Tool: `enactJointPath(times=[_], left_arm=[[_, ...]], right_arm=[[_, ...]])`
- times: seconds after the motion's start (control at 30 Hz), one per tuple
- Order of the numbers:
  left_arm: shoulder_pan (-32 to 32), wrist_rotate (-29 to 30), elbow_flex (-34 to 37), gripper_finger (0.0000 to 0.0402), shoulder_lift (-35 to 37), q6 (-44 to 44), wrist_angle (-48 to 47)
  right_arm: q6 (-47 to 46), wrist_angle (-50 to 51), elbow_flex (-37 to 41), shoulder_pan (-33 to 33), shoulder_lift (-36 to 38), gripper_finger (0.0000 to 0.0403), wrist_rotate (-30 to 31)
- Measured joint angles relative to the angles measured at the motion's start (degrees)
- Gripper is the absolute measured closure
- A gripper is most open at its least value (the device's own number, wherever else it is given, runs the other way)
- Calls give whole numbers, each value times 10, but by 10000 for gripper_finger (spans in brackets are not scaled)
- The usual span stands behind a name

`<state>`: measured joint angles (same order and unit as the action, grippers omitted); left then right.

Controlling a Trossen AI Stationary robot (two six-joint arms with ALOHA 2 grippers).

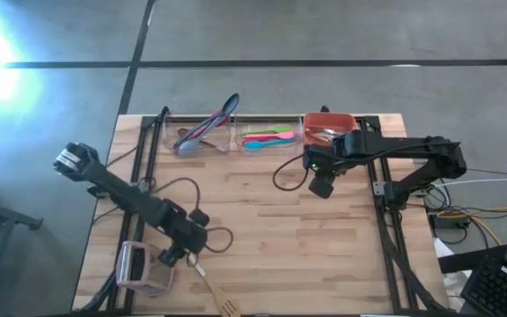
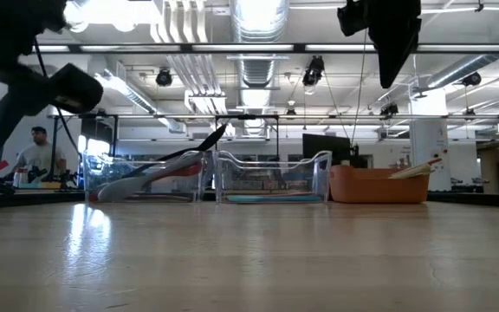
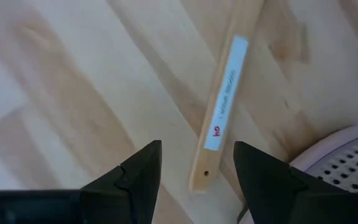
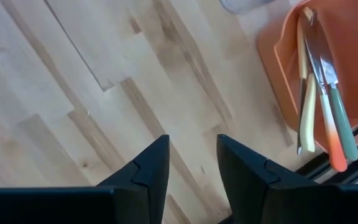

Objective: Pick & Place Kitchen Items
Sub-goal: Put the brown slotted spoon into the left transparent bin

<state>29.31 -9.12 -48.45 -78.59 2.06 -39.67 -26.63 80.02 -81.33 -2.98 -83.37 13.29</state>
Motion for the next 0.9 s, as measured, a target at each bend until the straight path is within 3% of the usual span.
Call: enactJointPath(times=[0.5, 0.9], left_arm=[[33, -1, -72, 199, -142, 25, 7], [62, -3, -101, 200, -186, 13, 33]], right_arm=[[1, -15, 19, 0, 1, 291, 2], [6, -16, 19, 0, 1, 285, 3]])
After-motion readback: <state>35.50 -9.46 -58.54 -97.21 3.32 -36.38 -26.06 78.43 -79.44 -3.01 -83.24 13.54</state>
